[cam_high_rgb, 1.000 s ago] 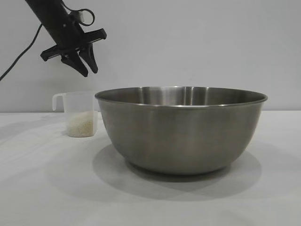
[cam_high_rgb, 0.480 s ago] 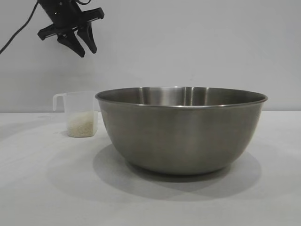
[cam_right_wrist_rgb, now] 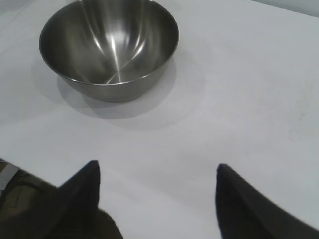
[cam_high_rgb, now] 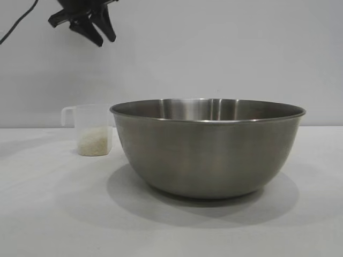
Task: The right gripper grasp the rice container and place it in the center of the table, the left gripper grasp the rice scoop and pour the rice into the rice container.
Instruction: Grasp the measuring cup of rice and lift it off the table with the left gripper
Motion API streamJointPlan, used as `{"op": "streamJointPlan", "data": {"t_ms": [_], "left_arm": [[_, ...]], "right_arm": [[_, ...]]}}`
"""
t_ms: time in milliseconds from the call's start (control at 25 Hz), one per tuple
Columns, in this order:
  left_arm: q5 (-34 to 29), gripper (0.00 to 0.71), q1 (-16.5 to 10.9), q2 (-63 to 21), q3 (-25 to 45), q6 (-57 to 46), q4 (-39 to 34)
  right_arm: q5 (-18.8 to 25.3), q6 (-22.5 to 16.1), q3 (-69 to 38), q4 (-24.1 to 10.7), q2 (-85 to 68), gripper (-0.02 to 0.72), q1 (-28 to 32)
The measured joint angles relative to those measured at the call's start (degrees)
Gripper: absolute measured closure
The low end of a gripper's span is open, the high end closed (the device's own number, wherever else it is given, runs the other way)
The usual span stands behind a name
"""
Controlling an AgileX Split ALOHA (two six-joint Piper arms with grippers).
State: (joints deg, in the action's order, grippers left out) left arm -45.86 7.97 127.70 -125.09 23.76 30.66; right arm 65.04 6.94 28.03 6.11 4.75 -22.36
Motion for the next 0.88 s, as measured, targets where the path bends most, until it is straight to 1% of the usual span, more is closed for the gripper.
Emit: {"op": "streamJointPlan", "data": {"t_ms": [160,240,320,440,520,600,680,760,880], "left_arm": [[0.2,0.503,2.0,-1.4,0.0,-0.1,0.3],[0.0,0.503,2.6,-1.6,0.0,-1.5,-0.6],[0.0,0.503,2.6,-1.6,0.0,-2.8,-2.7],[1.5,0.503,2.6,-2.6,3.1,-4.8,-6.2],[4.2,0.503,2.6,-3.9,7.2,-5.3,-7.9],[9.3,0.503,2.6,-6.2,13.8,-5.5,-8.1],[16.2,0.503,2.6,-9.1,21.9,-5.5,-7.9],[24.4,0.503,2.6,-13.2,31.2,-5.1,-7.5],[40.6,0.503,3.3,-19.7,47.6,-4.0,-7.3]], "right_arm": [[0.0,0.0,0.0,0.0,0.0,0.29,0.0],[0.0,0.0,0.0,0.0,0.0,0.29,0.0],[0.0,0.0,0.0,0.0,0.0,0.29,0.0],[0.0,0.0,0.0,0.0,0.0,0.29,0.0],[0.0,0.0,0.0,0.0,0.0,0.29,0.0],[0.0,0.0,0.0,0.0,0.0,0.29,0.0],[0.0,0.0,0.0,0.0,0.0,0.29,0.0],[0.0,-0.1,0.0,0.0,0.0,0.29,0.0],[0.0,-0.1,0.0,-0.1,0.0,0.29,0.0]]}}
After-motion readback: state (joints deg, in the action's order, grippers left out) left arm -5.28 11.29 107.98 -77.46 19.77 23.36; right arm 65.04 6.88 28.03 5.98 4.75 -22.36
